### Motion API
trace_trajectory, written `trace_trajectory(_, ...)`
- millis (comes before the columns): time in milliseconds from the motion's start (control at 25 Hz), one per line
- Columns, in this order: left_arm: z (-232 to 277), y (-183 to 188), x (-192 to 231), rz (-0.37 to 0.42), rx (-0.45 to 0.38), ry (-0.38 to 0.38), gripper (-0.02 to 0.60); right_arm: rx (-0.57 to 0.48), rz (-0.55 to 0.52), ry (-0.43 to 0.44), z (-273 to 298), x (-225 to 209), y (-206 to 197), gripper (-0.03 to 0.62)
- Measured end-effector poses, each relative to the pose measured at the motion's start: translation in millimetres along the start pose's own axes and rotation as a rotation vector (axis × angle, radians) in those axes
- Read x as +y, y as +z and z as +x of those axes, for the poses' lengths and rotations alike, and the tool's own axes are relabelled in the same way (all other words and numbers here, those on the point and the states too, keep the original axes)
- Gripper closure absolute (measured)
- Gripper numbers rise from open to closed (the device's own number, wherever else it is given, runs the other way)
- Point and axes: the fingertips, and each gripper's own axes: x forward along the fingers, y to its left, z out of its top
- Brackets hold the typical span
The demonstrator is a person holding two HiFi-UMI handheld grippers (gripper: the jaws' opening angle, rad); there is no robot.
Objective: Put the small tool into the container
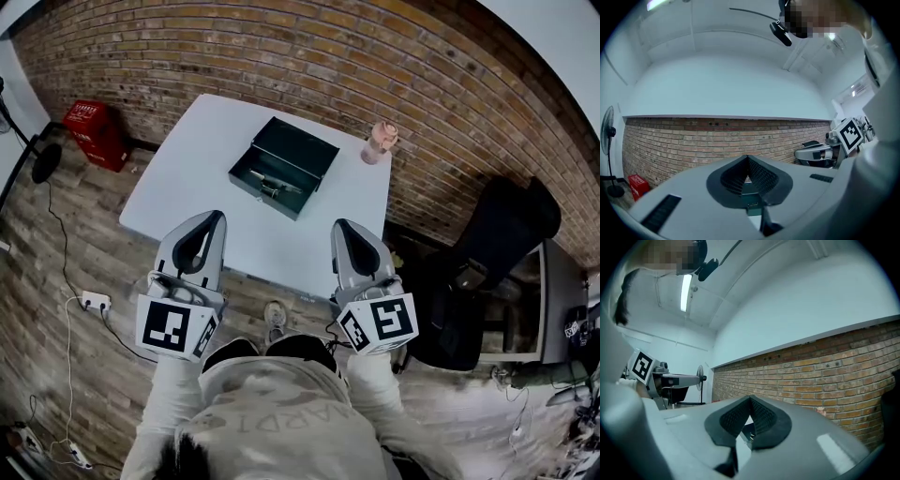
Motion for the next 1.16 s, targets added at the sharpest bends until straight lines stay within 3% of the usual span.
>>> trace_trajectory(1160,-9.6,-2.9,-1.7,-0.023,-0.012,-0.049,0.575,-0.034,-0.006,-0.062,-16.3,14.0,12.6,0.584)
